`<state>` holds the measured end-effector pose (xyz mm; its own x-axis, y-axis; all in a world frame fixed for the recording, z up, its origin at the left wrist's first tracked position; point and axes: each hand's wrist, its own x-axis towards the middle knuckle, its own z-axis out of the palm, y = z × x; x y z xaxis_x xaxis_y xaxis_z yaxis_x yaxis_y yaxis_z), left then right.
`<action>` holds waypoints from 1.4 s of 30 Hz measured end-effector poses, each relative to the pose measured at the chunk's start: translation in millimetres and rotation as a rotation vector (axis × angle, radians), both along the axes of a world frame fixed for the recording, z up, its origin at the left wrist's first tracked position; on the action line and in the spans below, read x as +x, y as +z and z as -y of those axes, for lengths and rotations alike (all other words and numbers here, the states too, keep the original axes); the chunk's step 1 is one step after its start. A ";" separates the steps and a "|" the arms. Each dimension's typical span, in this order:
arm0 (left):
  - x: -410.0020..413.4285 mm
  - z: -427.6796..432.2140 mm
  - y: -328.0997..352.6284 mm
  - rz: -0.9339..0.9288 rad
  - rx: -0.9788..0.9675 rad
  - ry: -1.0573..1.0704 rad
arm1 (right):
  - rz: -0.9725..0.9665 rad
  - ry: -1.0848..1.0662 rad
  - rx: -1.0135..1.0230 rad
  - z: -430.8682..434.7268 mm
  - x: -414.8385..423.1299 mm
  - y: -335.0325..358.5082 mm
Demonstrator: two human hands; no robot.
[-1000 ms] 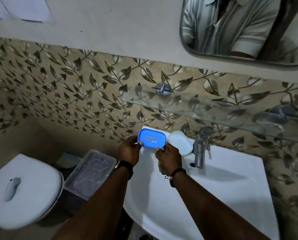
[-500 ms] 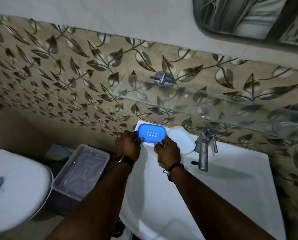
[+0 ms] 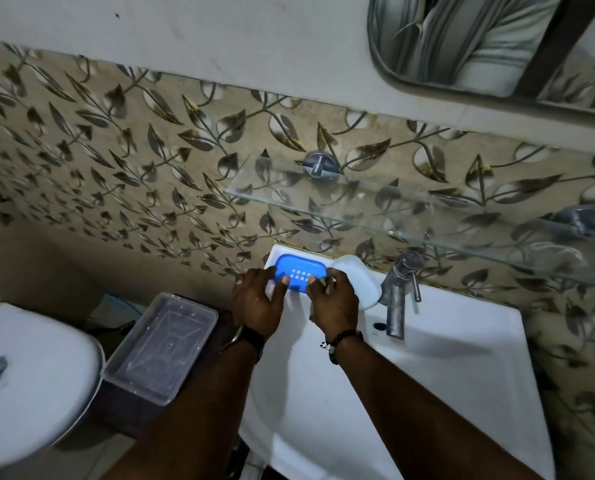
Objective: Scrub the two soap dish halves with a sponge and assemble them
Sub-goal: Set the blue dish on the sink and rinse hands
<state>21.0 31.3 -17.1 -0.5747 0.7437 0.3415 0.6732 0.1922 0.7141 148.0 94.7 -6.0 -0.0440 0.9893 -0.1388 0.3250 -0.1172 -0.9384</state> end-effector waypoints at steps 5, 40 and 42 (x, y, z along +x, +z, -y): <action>30.7 16.1 25.0 0.371 0.001 -0.236 | -0.356 0.006 -0.032 9.5 6.5 28.2; 292.5 -74.0 38.5 0.804 -0.294 -0.491 | 0.295 -0.273 0.148 -30.9 316.6 61.5; 293.5 -84.4 33.6 0.846 -0.291 -0.492 | 0.336 -0.271 0.110 -38.0 315.7 53.3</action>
